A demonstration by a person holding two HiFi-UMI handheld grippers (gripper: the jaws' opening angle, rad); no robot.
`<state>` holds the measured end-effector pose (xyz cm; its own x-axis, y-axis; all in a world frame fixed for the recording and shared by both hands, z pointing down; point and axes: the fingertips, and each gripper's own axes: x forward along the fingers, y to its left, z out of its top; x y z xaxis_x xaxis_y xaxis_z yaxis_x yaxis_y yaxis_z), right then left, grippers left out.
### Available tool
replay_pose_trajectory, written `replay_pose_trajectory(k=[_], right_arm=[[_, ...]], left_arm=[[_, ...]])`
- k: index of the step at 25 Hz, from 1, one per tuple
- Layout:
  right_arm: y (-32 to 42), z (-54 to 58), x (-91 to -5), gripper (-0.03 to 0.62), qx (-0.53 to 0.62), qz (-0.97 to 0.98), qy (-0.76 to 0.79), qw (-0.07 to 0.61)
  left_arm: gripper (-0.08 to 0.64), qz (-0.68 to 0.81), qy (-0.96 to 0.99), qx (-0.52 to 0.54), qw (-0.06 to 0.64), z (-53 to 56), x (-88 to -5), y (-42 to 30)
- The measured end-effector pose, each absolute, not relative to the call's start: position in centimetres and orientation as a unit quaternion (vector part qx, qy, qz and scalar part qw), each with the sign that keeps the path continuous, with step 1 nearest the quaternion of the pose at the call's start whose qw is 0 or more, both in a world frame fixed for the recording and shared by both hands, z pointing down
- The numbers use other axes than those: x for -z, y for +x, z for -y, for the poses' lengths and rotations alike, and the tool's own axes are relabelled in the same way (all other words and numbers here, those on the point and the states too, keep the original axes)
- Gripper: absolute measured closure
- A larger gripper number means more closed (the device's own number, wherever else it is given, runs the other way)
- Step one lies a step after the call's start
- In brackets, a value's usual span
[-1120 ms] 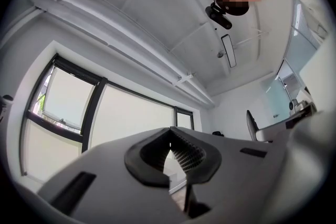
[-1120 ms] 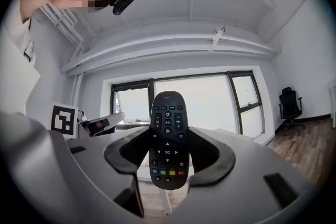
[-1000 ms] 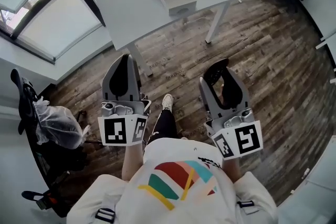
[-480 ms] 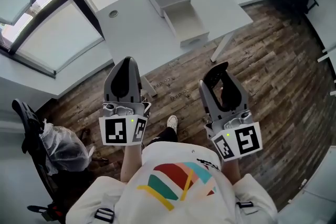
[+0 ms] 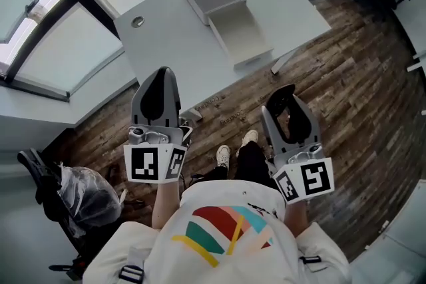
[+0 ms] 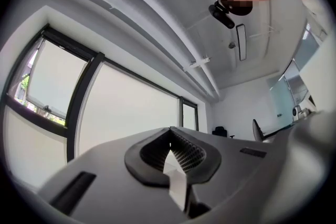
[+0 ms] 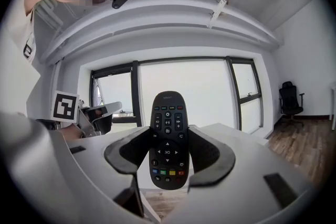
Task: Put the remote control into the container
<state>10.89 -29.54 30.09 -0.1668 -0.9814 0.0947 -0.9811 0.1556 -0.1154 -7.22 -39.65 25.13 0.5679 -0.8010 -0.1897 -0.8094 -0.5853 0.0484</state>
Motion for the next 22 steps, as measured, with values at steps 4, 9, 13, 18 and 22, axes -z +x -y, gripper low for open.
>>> replay_pose_trajectory(k=[4,9,13,18,22], right_arm=[[12.4,34.5,-31.5,0.360,0.072,-0.776,-0.627,-0.011],[15.6,42.5,-31.3,0.360,0.070,-0.799,-0.597,0.001],[18.7,47.7,-31.1,0.360,0.079,-0.812,-0.578,0.005],[21.4,52.4,-32.2,0.360,0.100,-0.825,-0.556,0.001],[22.0,54.5,-34.1,0.360,0.145,-0.823,-0.549,-0.011]], left_arm=[[0.552,-0.489,-0.869,-0.080,0.012,42.6,-27.5,-6.7],[0.552,-0.519,-0.852,-0.065,0.018,47.5,-28.6,-3.8],[0.552,-0.519,-0.852,-0.060,0.042,52.1,-27.8,0.6],[0.552,-0.518,-0.853,-0.051,0.042,55.7,-28.2,5.8],[0.552,-0.512,-0.858,-0.031,0.037,57.4,-29.1,7.5]])
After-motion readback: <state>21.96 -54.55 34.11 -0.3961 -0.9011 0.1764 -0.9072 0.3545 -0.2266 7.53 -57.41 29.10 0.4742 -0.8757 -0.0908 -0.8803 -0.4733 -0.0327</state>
